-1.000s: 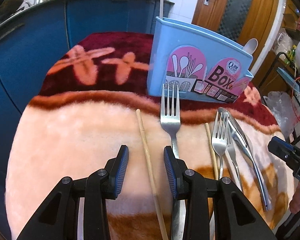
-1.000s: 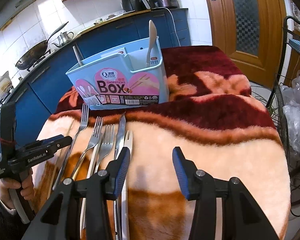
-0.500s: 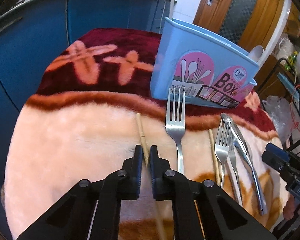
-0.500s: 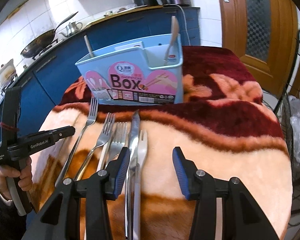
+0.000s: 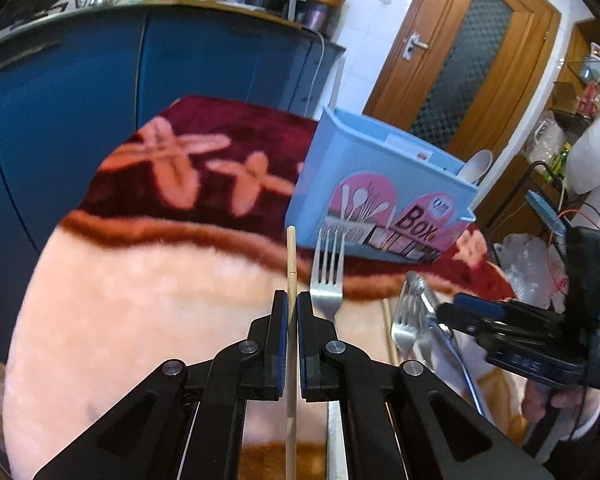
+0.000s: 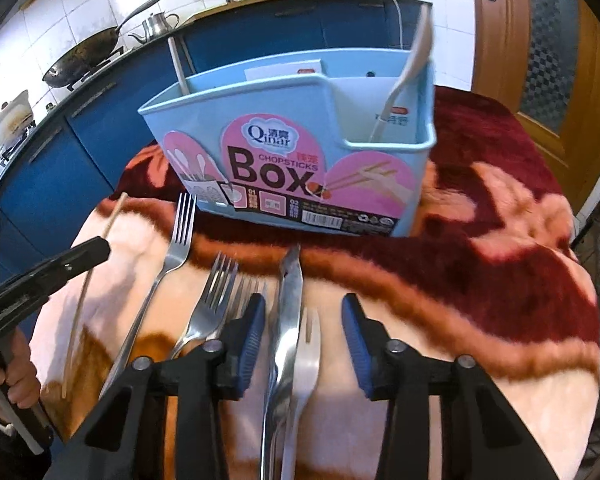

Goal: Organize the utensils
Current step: 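Grasp a silver knife with the right tool while the left tool grasps a wooden chopstick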

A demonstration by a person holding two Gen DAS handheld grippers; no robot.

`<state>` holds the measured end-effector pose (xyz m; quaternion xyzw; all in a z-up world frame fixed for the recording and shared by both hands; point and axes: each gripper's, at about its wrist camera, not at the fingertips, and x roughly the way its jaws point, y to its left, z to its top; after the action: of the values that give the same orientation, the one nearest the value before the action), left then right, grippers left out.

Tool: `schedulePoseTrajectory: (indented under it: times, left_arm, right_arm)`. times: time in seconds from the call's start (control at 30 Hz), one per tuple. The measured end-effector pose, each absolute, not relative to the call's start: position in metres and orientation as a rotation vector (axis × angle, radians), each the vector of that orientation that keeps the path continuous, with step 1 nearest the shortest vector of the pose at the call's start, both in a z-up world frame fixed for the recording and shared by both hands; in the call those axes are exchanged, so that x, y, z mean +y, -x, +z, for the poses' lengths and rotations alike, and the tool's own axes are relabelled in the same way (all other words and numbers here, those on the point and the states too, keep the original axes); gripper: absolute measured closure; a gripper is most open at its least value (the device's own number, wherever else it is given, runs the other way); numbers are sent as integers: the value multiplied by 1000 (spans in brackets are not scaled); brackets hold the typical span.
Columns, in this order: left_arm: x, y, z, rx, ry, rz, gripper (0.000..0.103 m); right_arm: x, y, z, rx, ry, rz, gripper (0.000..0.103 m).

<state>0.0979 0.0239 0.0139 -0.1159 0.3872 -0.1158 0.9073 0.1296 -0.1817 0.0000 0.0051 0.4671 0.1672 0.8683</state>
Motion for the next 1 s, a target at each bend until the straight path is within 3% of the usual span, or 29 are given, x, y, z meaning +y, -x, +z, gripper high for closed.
schedulePoseTrajectory:
  times: [0.07, 0.17, 0.5, 0.9, 1.0]
  left_arm:
    - [23, -98, 17, 786, 238, -245, 99]
    - [21, -97, 20, 769, 243, -259, 99]
    - [22, -92, 35, 704, 270, -283, 99]
    - [19, -86, 44, 661, 283, -293, 99]
    - [20, -86, 45, 656, 287, -293, 99]
  right_arm:
    - [-181, -134, -2, 987, -16, 366, 70]
    - [-179, -138, -2, 980, -28, 399, 90]
    - [-203, -118, 27, 858, -132, 462, 91]
    - [-250, -116, 11, 959, -71, 238, 90]
    - [-260, -113, 8, 986, -104, 231, 84]
